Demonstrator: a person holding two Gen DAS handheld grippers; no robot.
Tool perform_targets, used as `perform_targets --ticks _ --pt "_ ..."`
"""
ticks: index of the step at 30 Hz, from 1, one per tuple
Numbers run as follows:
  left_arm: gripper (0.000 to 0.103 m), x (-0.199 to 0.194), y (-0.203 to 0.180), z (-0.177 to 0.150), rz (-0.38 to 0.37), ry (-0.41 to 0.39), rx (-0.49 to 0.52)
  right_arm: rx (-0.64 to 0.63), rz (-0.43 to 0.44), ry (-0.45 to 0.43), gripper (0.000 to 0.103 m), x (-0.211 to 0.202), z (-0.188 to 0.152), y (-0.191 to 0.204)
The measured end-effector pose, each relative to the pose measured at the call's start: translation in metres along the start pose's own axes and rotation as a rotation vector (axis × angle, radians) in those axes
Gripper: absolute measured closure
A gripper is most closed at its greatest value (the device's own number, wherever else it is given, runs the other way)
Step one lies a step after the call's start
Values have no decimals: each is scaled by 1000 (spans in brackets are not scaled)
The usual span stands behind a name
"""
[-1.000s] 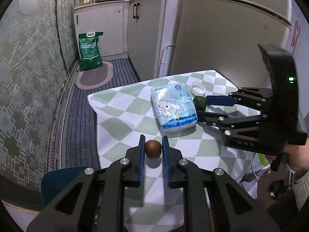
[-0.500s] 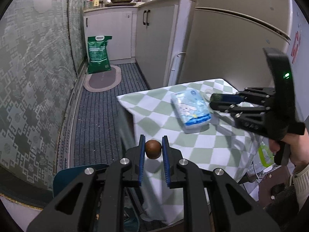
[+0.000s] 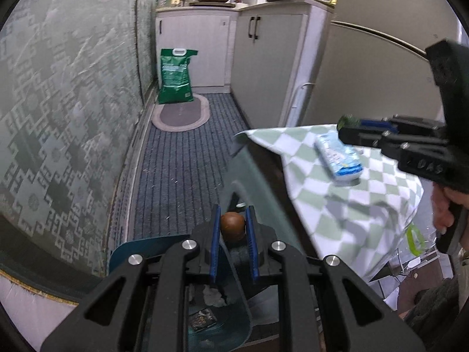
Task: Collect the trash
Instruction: 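Carry the nut and avocado over the teal bin and open both grippers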
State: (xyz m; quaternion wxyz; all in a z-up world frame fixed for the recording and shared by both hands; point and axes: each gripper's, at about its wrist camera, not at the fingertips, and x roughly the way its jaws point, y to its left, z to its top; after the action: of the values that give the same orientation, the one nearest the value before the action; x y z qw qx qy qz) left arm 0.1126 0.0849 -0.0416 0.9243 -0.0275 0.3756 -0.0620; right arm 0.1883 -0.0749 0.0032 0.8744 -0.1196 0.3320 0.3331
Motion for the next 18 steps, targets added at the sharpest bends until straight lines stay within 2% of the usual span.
perform_targets --ticks 10,18 --pt "85 16 53 -36 70 94 -50 -55 93 -1 80 13 20 55" --pt "85 41 76 -74 86 218 -68 -89 133 48 80 38 24 93"
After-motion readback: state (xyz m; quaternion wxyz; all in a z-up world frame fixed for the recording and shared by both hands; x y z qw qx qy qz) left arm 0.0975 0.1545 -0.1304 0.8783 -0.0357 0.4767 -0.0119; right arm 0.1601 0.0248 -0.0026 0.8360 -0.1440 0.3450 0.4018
